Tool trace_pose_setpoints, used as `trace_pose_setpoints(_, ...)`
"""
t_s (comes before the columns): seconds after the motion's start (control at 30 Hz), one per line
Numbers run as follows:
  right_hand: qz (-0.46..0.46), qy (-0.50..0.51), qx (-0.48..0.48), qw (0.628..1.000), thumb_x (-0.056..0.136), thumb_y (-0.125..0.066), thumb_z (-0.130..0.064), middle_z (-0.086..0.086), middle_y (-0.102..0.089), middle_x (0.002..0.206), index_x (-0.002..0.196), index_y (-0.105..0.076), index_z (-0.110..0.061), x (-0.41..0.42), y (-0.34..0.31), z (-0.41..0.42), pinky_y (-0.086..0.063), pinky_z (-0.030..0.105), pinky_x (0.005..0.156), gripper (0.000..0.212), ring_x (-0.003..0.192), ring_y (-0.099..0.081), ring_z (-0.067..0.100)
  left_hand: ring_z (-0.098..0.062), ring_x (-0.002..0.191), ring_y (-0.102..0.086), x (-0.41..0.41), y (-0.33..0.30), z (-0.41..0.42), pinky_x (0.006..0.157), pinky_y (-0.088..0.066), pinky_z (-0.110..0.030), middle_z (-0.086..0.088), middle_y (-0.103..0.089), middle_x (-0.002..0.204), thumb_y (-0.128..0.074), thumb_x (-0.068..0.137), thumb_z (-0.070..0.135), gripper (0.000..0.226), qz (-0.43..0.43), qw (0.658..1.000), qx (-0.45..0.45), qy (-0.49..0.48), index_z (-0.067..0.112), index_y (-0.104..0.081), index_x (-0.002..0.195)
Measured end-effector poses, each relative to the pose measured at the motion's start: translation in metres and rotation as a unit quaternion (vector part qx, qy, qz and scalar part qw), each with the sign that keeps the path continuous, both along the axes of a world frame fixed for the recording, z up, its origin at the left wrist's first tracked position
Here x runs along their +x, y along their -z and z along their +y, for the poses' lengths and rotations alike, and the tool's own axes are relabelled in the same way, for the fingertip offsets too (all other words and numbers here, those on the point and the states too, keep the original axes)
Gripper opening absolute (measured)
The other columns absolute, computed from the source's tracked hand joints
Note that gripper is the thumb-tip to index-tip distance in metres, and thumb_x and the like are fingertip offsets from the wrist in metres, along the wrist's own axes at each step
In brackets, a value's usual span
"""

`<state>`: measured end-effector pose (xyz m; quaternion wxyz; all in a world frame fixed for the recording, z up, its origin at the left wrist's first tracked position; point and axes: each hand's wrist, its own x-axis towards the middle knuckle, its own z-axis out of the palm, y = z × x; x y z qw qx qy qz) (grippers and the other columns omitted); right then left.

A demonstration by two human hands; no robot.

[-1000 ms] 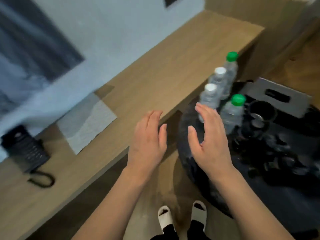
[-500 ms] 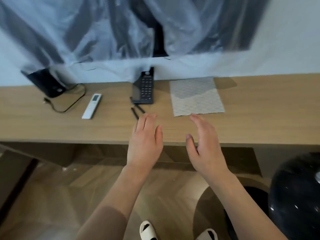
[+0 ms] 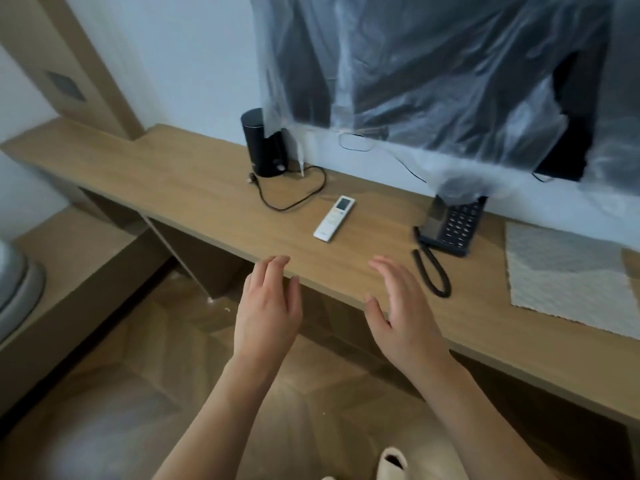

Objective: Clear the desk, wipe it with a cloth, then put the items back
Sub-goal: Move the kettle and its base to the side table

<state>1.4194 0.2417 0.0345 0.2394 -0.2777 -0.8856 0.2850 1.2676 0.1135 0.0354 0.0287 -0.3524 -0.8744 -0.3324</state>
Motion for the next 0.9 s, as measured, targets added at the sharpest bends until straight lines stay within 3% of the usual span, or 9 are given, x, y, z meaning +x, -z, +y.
trace_pose_setpoints(0.13,-0.015,-0.030,-0.032,0.999,0.098,-0.054,-0.022,-0.010,-0.040,0.149,0.143,-0.042,-0.024,-0.058,-0.002,0.015,-0.030,0.018,0.109,0.047,0.134,-0.029,-0.005,-0.018,0.124,-0.054,-0.042,0.005,-0.002,0.105,-0.047,-0.034,0.000,-0.054,0.138,-0.052,0.103,0.026,0.038,-0.019,0.999,-0.014,-0.038,0.015,-0.053,0.139)
trace_pose_setpoints(0.27,-0.021,-0.052,-0.077,0.995,0.099,-0.053,-0.025,-0.009,-0.037,0.151,0.145,-0.040,-0.026,-0.116,0.000,0.036,-0.034,0.030,0.116,0.047,0.141,-0.030,0.005,-0.019,0.110,-0.061,-0.085,0.002,0.005,0.097,-0.053,-0.040,0.003,-0.053,0.137,-0.051,0.103,0.030,0.038,-0.021,0.997,-0.022,-0.070,0.018,-0.052,0.139)
trace_pose_setpoints(0.37,-0.038,-0.082,-0.100,0.991,0.100,-0.052,-0.025,-0.008,-0.035,0.151,0.143,-0.041,-0.025,-0.160,-0.002,0.056,-0.035,0.036,0.116,0.045,0.141,-0.029,0.007,-0.012,0.110,-0.060,-0.119,-0.010,0.014,0.097,-0.053,-0.035,0.003,-0.053,0.137,-0.051,0.103,0.032,0.039,-0.019,0.994,-0.032,-0.101,0.018,-0.052,0.140)
trace_pose_setpoints(0.47,-0.030,-0.100,-0.104,0.989,0.099,-0.050,-0.024,-0.008,-0.037,0.150,0.143,-0.042,-0.023,-0.200,-0.004,0.077,-0.033,0.033,0.116,0.044,0.139,-0.031,0.006,-0.004,0.105,-0.055,-0.151,-0.022,0.027,0.091,-0.046,-0.026,0.002,-0.054,0.135,-0.050,0.103,0.029,0.038,-0.040,0.989,-0.023,-0.142,0.016,-0.053,0.139)
trace_pose_setpoints(0.7,-0.050,-0.118,-0.128,0.984,0.100,-0.049,-0.025,-0.012,-0.034,0.152,0.143,-0.042,-0.027,-0.276,-0.001,0.101,-0.027,0.026,0.112,0.044,0.140,-0.029,0.006,-0.007,0.107,-0.057,-0.213,-0.021,0.047,0.091,-0.045,-0.025,0.002,-0.057,0.130,-0.050,0.103,0.028,0.039,-0.078,0.983,-0.019,-0.167,0.016,-0.053,0.140)
trace_pose_setpoints(0.9,-0.063,-0.097,-0.141,0.983,0.100,-0.051,-0.026,-0.011,-0.036,0.149,0.142,-0.043,-0.026,-0.350,0.010,0.108,-0.031,0.028,0.112,0.043,0.139,-0.033,0.006,-0.008,0.103,-0.059,-0.295,-0.007,0.058,0.092,-0.048,-0.026,0.004,-0.058,0.131,-0.049,0.103,0.030,0.039,-0.100,0.983,-0.027,-0.153,0.018,-0.053,0.140)
